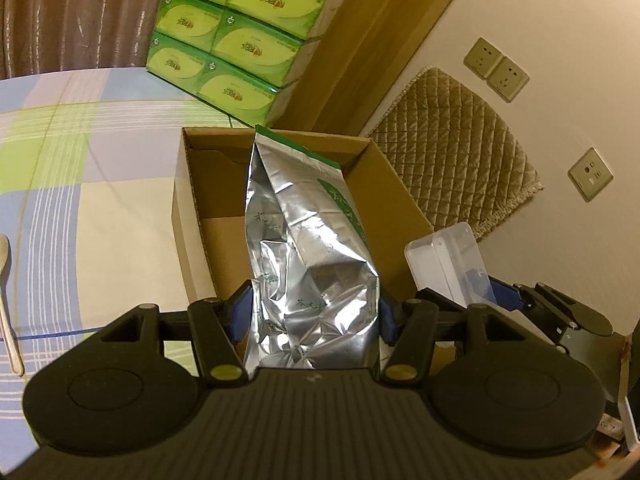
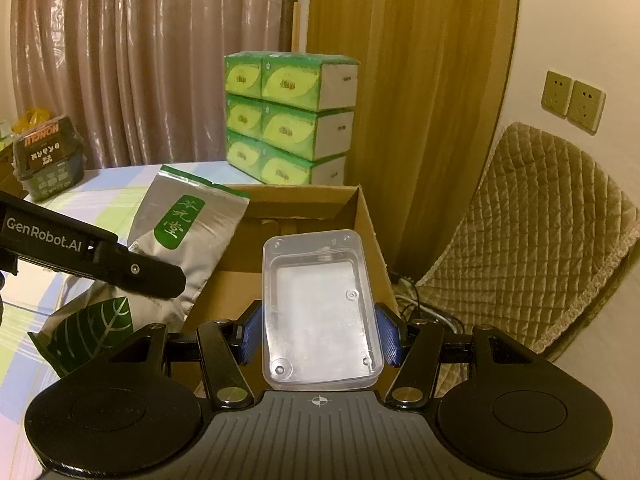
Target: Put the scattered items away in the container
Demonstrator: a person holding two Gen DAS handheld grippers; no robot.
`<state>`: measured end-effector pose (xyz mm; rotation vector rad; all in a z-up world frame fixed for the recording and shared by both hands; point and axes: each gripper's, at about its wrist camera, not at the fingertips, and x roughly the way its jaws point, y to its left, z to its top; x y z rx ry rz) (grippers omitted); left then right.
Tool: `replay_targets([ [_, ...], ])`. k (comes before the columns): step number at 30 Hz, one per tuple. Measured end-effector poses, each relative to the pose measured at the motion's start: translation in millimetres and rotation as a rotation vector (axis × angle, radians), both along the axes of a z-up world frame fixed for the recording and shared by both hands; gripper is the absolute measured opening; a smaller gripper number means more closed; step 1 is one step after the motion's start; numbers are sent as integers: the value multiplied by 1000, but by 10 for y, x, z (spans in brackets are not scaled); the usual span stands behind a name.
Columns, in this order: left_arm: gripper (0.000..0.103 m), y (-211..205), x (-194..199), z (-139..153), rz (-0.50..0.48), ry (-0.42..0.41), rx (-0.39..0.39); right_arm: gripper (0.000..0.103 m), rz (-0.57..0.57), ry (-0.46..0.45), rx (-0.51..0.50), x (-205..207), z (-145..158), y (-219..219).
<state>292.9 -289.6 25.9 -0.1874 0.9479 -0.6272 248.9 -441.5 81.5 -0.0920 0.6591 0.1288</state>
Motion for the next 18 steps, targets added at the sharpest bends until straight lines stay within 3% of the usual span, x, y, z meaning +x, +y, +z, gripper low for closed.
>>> replay_targets([
  [18,54,16,139,-43,86,18,-12,55,1,8,11,188,-36,55],
])
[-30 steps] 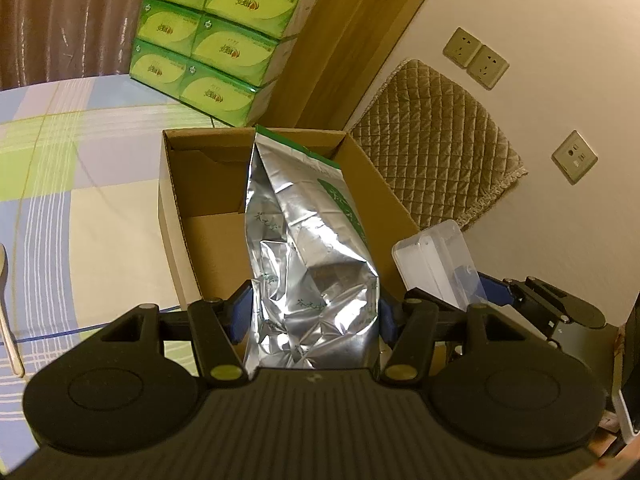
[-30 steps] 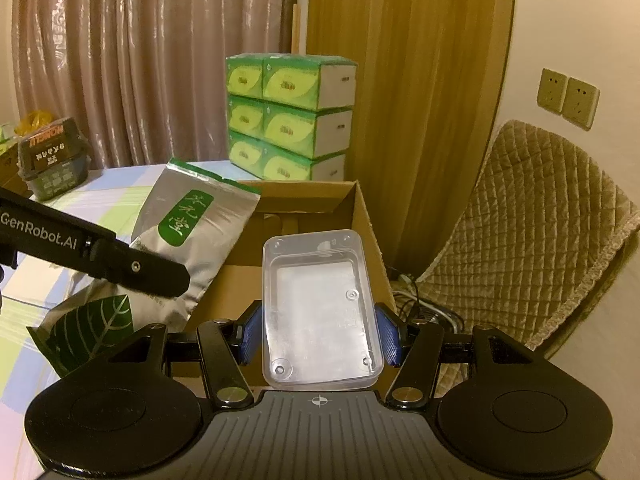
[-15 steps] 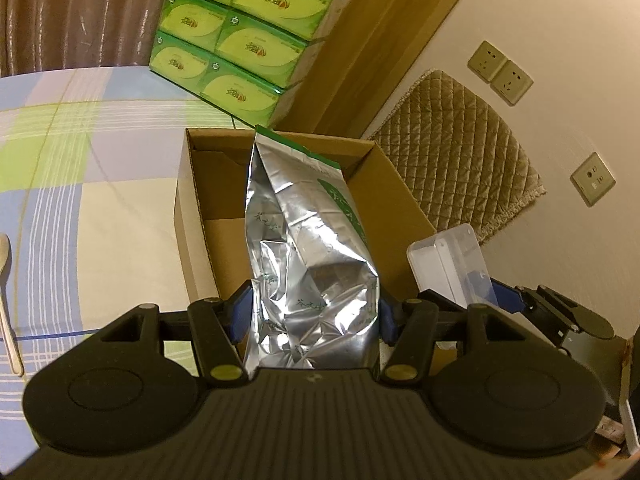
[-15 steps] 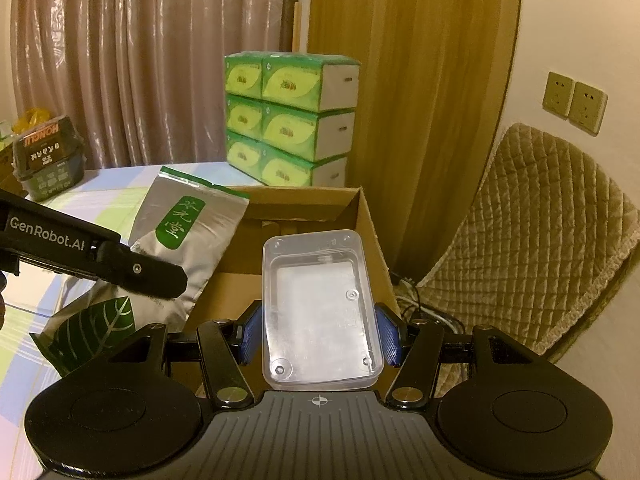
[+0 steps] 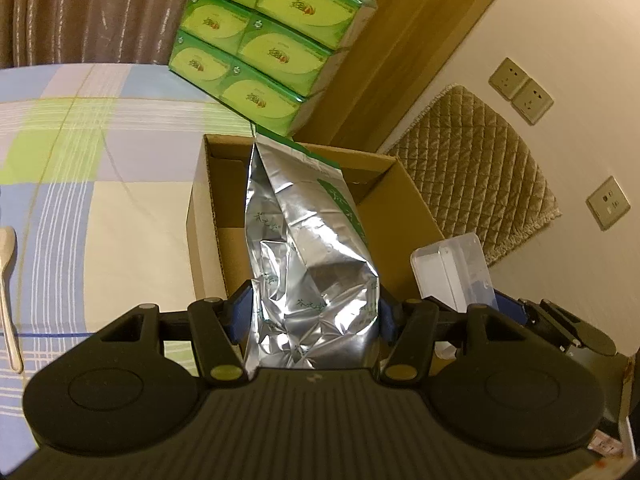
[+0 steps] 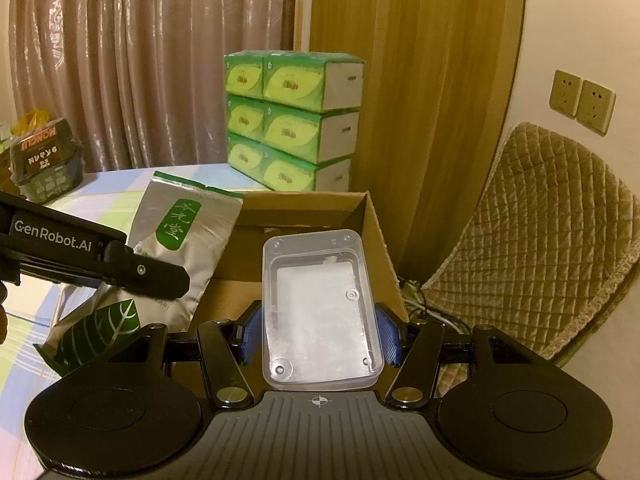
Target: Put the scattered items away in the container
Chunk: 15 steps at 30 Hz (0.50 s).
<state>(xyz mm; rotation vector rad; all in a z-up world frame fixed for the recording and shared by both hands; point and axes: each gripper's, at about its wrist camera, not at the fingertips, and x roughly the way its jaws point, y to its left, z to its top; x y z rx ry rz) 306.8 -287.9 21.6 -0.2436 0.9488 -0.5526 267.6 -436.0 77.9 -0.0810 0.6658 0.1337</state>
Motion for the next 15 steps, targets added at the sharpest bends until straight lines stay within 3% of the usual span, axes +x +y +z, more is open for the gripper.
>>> replay_targets([
  [15,54,-27,17,-8,20,1,13,55,-10,6,1,40,-51,-40],
])
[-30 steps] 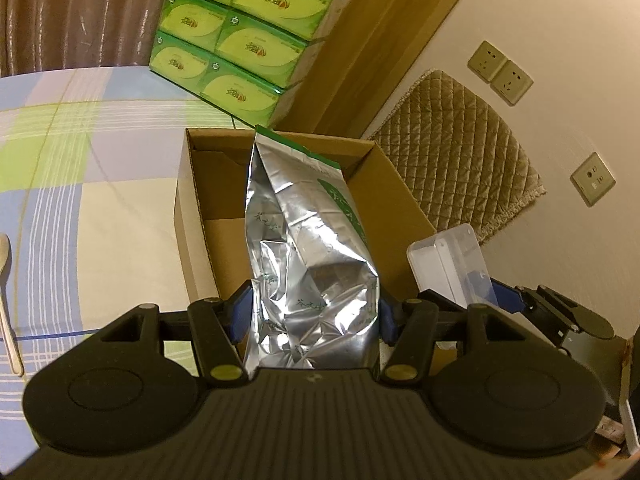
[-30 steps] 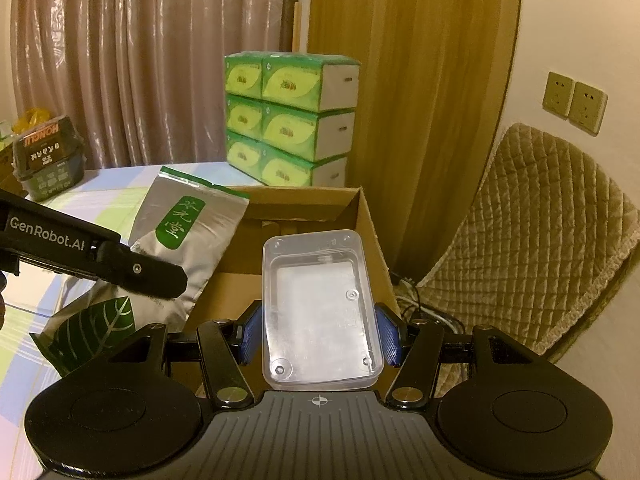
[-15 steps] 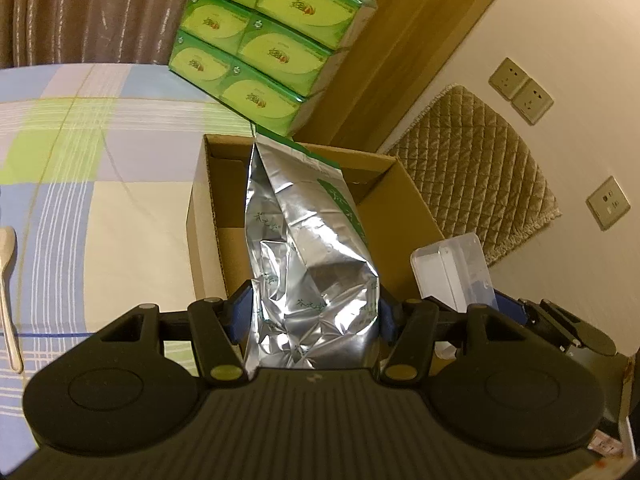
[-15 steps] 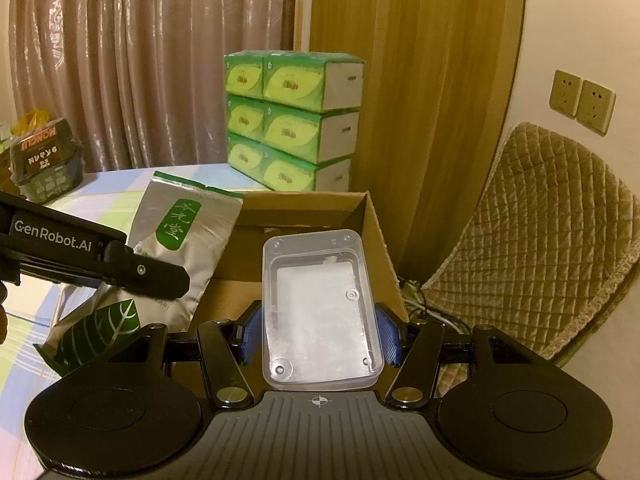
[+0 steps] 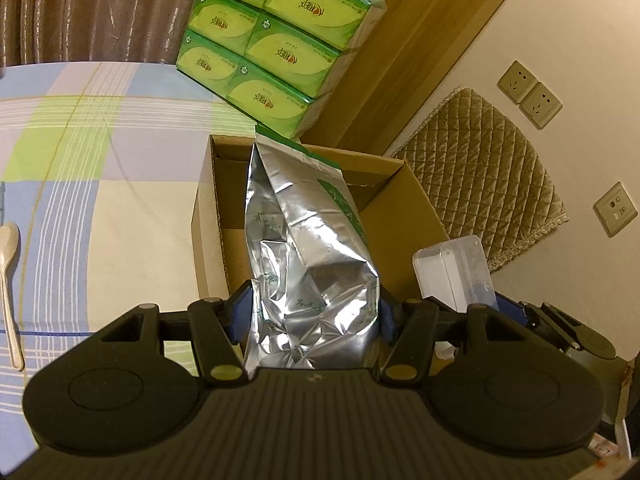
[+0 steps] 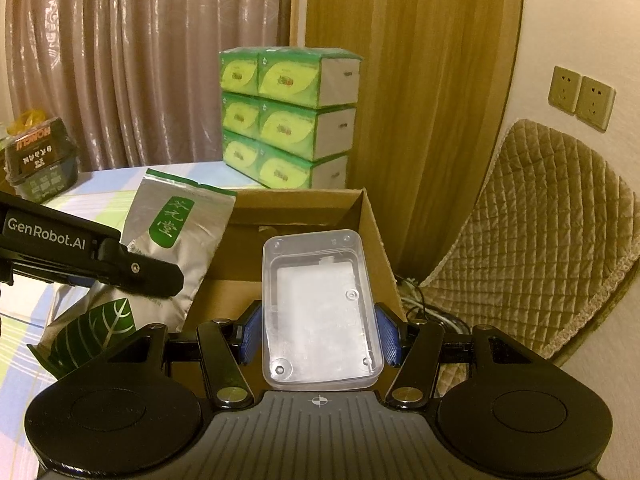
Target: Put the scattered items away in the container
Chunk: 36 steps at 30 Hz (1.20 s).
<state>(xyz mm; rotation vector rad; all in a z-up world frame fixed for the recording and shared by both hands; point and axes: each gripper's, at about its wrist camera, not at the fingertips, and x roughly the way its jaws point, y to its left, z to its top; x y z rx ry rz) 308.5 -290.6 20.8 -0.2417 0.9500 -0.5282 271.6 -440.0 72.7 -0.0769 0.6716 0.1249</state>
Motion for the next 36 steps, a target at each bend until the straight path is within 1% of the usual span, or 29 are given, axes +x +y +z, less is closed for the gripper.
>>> replay_targets([
  [6,55,-4,-2,5,5,-1,-3,55,-4,2,-1,-1,-15,-7],
  [8,59,0,5,10,5,1,-17,55,-5,1,-5,-3,-14,-12],
  [10,61,17,10,26,8,-6,-28,55,-5,1,-5,-9,-12,-9],
  [24,61,90,-74,78,-4,-44,-3,55,-6,8,-3,-53,-20,9],
  [30,63,101,-132,128,-17,-83,39,55,-2,6,-7,-46,4,37],
  [34,68,129,-171,153,-25,-113,72,55,-1,6,-11,-34,10,50],
  [36,74,155,-186,160,-27,-122,78,55,0,7,-12,-29,8,57],
])
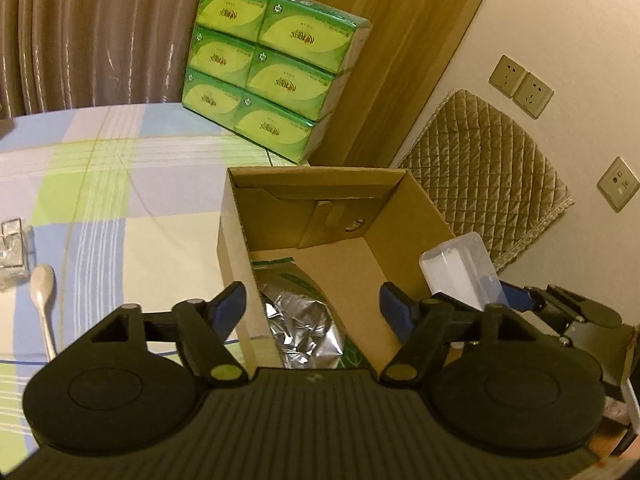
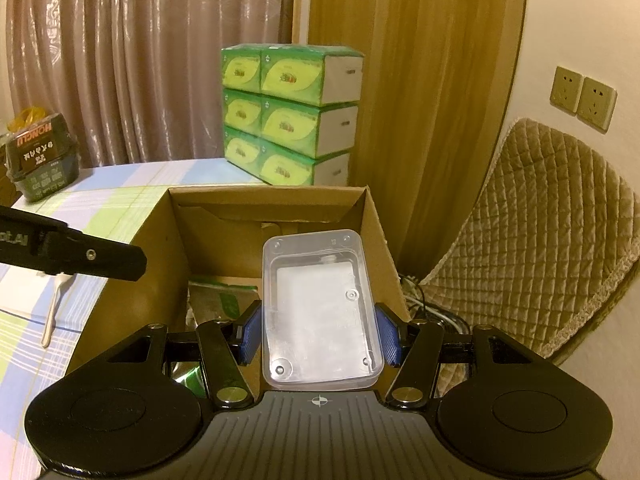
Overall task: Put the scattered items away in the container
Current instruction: 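Open left tool and right tool to drop bag and container into box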
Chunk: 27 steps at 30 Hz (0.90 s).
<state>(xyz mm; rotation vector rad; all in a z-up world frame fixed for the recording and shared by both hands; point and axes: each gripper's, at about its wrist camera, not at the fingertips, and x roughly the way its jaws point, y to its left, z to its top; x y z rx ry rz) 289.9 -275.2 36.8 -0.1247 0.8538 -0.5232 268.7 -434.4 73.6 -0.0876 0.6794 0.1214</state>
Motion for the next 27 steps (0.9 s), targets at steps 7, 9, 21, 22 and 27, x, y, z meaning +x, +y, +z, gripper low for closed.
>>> replay_targets([
  [7,87,20,-31,9,-11,-12,25,55,5,5,-5,25,-2,23],
  [9,93,28,-50,19,-18,-26,36,55,6,7,-5,40,0,22],
  [21,101,199,-107,-10,-13,-67,106,61,30,-23,56,167,37,21],
  [22,101,211,-108,-17,-12,-65,105,76,26,-28,59,180,43,12],
  [27,101,270,-132,-34,-3,-65,101,84,-9,-44,77,182,90,-73],
])
